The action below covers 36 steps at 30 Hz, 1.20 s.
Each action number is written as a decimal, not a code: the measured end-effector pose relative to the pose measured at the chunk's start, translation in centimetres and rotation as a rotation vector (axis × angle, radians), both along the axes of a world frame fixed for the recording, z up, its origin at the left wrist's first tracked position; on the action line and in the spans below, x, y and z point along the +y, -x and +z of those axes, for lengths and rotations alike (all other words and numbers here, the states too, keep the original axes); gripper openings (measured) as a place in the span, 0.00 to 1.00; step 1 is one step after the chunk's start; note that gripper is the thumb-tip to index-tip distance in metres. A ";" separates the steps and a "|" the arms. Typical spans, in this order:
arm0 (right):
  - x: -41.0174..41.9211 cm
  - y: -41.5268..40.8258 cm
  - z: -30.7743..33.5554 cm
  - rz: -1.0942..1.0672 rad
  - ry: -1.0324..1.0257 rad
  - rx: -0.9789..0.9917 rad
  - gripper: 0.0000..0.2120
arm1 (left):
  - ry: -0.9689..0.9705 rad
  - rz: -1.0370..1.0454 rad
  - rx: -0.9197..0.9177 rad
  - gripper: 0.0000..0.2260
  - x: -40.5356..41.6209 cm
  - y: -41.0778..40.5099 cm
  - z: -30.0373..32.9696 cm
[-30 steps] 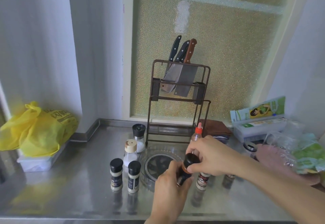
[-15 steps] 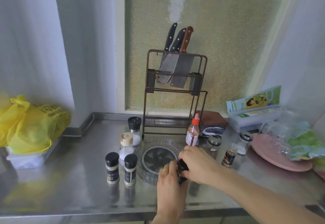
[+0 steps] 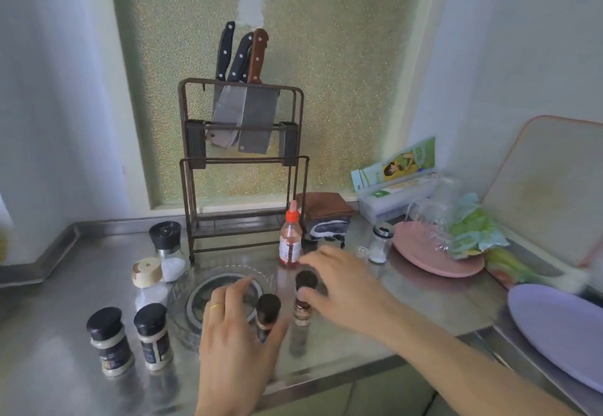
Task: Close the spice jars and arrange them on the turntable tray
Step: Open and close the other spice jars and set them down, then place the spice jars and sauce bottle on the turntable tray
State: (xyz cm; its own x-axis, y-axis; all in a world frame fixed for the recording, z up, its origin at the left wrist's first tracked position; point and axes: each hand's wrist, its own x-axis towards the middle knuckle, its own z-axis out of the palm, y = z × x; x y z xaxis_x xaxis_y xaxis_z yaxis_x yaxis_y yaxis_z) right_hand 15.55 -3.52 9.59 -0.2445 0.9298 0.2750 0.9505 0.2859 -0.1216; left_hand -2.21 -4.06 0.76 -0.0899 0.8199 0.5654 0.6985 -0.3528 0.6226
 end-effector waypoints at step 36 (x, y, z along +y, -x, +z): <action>26.0 -14.1 -7.8 -0.267 0.401 -0.043 0.12 | 0.403 -0.088 -0.179 0.32 11.2 -24.1 -5.6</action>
State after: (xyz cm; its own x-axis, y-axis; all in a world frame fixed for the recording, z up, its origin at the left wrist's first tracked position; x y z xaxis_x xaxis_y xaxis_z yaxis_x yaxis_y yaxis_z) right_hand 29.66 22.43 1.82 0.0141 0.9923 -0.1230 0.9908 -0.0303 -0.1315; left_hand 21.87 7.18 -4.85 -0.0768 0.9803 0.1817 0.5455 -0.1112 0.8307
